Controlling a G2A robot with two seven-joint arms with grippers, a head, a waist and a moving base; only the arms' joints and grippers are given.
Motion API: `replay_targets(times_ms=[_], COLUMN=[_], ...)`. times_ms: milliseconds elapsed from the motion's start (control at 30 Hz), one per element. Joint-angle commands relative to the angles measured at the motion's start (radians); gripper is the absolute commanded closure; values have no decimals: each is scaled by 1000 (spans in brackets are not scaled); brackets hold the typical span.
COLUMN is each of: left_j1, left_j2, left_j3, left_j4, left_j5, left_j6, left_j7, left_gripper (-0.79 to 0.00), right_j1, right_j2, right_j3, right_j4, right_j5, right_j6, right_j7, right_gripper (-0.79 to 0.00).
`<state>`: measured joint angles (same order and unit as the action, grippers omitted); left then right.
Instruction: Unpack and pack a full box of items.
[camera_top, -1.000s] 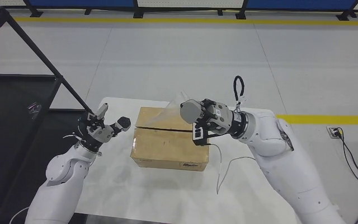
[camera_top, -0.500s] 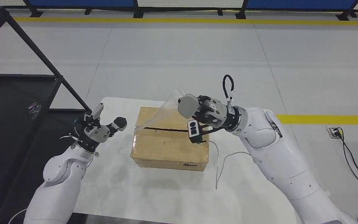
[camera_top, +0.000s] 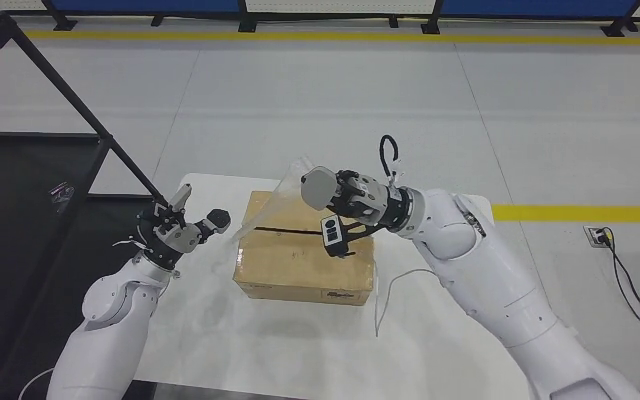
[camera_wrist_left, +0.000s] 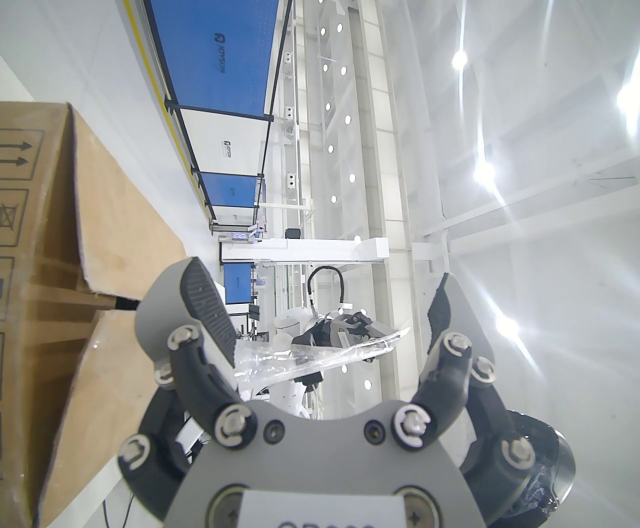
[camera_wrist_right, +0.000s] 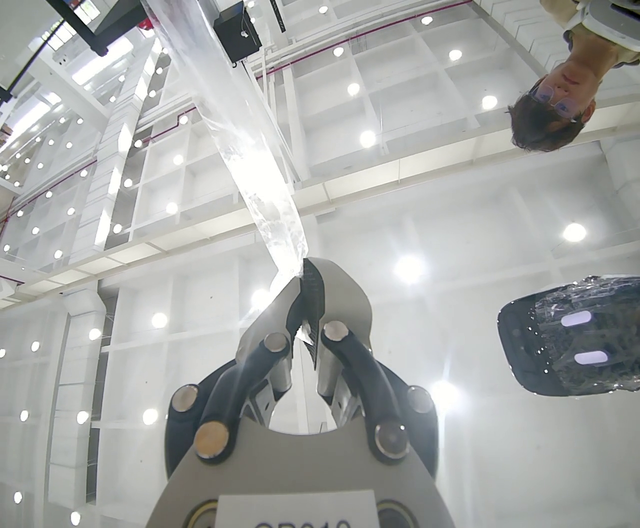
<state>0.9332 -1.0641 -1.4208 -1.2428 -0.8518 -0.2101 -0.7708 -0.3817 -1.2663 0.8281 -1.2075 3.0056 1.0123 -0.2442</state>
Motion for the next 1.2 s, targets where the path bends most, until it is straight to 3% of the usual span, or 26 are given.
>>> replay_targets(times_ms=[0, 800, 1167], left_j1=[1, -16, -31], left_j2=[-1, -15, -22], left_j3=[0, 6, 10], left_j4=[0, 31, 51], left_j5=[2, 21, 27], left_j6=[0, 16, 17], left_j7=[0, -5, -11], left_gripper=[-785, -785, -785], right_j1=[7, 36, 55], right_j2=[-3, -21, -25], right_j3=[-7, -33, -55], right_j4=[10, 82, 116], right_j5=[-6, -67, -40], right_j6=[0, 0, 0], right_j7=[1, 105, 97], right_gripper=[0, 0, 0])
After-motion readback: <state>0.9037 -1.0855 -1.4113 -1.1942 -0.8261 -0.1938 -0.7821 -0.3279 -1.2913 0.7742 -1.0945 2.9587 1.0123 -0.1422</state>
